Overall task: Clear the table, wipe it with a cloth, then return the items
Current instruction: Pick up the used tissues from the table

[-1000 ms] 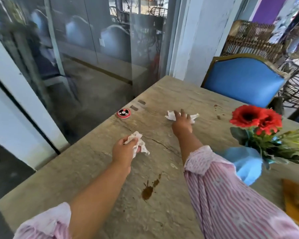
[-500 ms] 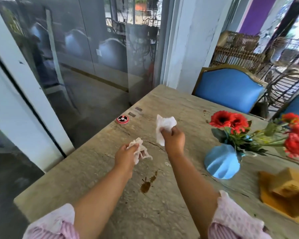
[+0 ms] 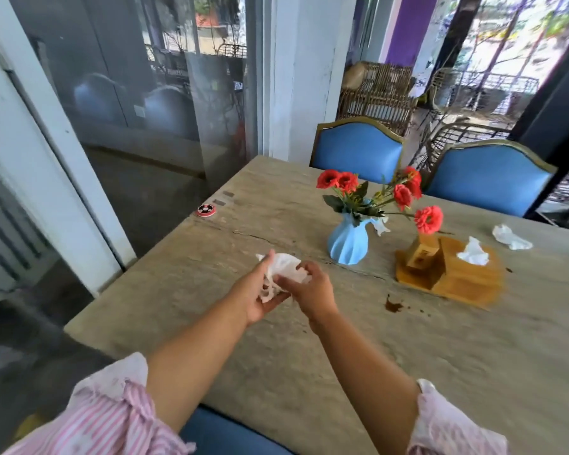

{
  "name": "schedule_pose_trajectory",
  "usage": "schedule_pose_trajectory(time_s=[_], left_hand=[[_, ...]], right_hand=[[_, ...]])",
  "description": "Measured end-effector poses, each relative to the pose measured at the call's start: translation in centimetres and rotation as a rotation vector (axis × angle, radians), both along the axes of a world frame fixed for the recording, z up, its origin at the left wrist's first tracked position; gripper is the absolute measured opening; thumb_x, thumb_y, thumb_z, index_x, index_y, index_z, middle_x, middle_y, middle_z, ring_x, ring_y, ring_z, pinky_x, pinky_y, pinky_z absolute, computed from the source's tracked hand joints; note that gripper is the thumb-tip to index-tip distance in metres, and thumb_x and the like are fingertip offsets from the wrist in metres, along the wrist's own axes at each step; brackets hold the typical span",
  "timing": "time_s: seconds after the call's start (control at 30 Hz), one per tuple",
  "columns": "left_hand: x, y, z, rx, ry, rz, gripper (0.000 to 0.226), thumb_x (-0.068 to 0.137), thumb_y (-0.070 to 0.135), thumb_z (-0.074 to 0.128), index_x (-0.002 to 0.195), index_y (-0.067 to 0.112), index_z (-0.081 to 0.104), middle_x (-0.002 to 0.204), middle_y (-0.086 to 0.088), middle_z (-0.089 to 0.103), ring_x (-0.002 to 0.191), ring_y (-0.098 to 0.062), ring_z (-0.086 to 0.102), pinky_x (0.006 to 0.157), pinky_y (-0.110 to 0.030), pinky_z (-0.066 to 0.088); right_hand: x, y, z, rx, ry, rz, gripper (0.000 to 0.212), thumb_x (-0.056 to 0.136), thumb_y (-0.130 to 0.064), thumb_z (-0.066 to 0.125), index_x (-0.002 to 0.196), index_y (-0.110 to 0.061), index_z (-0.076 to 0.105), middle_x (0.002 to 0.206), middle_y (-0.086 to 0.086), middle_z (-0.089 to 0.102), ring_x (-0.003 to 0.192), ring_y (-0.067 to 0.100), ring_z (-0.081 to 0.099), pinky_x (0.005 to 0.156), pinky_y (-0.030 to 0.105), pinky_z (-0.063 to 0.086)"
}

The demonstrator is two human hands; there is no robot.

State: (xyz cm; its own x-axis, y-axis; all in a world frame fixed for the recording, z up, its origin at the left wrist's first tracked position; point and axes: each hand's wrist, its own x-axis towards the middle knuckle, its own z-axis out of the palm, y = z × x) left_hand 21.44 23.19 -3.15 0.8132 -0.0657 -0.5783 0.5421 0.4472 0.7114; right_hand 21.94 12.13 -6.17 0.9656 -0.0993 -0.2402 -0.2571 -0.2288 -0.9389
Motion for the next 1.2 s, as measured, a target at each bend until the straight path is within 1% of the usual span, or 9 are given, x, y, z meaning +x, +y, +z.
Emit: schedule_pose_trajectory(time_s=[0.07,0.2,0.27,0.37,0.53,0.67,0.83,1.03,1.2], left_hand=[[-1.4,-1.1,0.1,0.076,0.017,-0.051,0.023,0.093,0.02,0.056,0.111,0.007,0.059,0.075,-0.008,0.063,0.065,-0.015,0.06,0.047,-0.021,0.055],[-3.3,-3.4,0.8,0.08,0.051,-0.083,0.014,0.092,0.01,0.055,0.08,0.005,0.057,0.05,-0.005,0.064,0.037,-0.01,0.061,0.037,-0.02,0.052],[-4.0,-4.8,1.6,0.086,0.041,-0.102,0.015,0.092,0.007,0.054,0.078,0.004,0.056,0.063,-0.01,0.064,0.032,-0.01,0.06,0.037,-0.02,0.052],[-4.7,-6.9,3.1,0.131,-0.013,-0.168,0.005,0.092,0.003,0.054,0.09,0.002,0.059,0.058,-0.009,0.065,0.035,-0.011,0.061,0.037,-0.018,0.052],[-7.0,-14.4,4.9,0.177,-0.11,-0.294,0.04,0.093,0.001,0.05,0.132,-0.001,0.046,0.08,-0.007,0.057,0.049,-0.012,0.064,0.038,-0.017,0.052],[-10.1,-22.2,5.0,0.17,-0.137,-0.384,0.041,0.094,-0.002,0.046,0.134,-0.004,0.042,0.08,-0.008,0.054,0.068,-0.015,0.054,0.04,-0.018,0.051],[-15.2,-33.5,4.2,0.182,-0.14,-0.477,0.038,0.095,0.0,0.045,0.133,-0.005,0.042,0.08,-0.009,0.052,0.067,-0.014,0.051,0.053,-0.017,0.054],[-20.9,-45.7,1.9,0.206,-0.091,-0.541,0.011,0.095,0.001,0.045,0.102,0.004,0.053,0.079,-0.009,0.052,0.057,-0.015,0.056,0.032,-0.015,0.046],[-23.6,-53.7,0.8,0.275,-0.083,-0.609,0.025,0.095,0.0,0.045,0.119,0.003,0.051,0.076,-0.008,0.054,0.06,-0.013,0.055,0.037,-0.017,0.049]], right_hand=[[-1.7,-1.5,0.0,0.071,0.019,-0.004,0.055,0.046,-0.048,0.086,0.088,-0.034,0.054,0.106,0.003,0.063,0.1,0.025,0.061,0.087,0.042,0.053],[-4.9,-5.0,1.7,0.259,0.025,0.075,0.041,0.071,-0.008,0.08,0.105,-0.016,0.057,0.092,0.004,0.063,0.075,0.013,0.059,0.058,0.018,0.047],[-6.4,-7.5,2.9,0.301,0.029,0.087,0.037,0.077,-0.004,0.074,0.109,-0.011,0.057,0.091,0.003,0.064,0.074,0.011,0.06,0.061,0.018,0.049],[-7.7,-11.3,4.7,0.275,0.045,0.086,0.026,0.08,-0.006,0.071,0.103,-0.013,0.062,0.091,0.004,0.065,0.076,0.013,0.06,0.067,0.024,0.051],[-11.4,-20.5,6.8,0.128,0.03,-0.067,0.016,0.089,-0.008,0.06,0.104,-0.01,0.064,0.082,0.003,0.064,0.066,0.012,0.058,0.06,0.021,0.045],[-15.4,-28.4,7.1,0.026,0.019,-0.141,0.009,0.089,-0.009,0.058,0.084,-0.017,0.061,0.077,0.002,0.061,0.064,0.013,0.055,0.058,0.023,0.043],[-21.0,-39.1,6.7,-0.058,0.053,-0.145,0.008,0.092,-0.009,0.053,0.094,-0.011,0.06,0.076,0.002,0.059,0.061,0.012,0.052,0.052,0.021,0.04],[-27.6,-51.2,5.2,-0.123,0.041,-0.183,0.015,0.092,-0.013,0.053,0.1,-0.006,0.064,0.081,0.003,0.063,0.064,0.013,0.056,0.055,0.022,0.042],[-31.9,-59.0,2.3,-0.057,0.057,-0.315,0.011,0.094,-0.015,0.053,0.096,-0.008,0.062,0.079,0.003,0.062,0.064,0.014,0.054,0.058,0.024,0.043]])
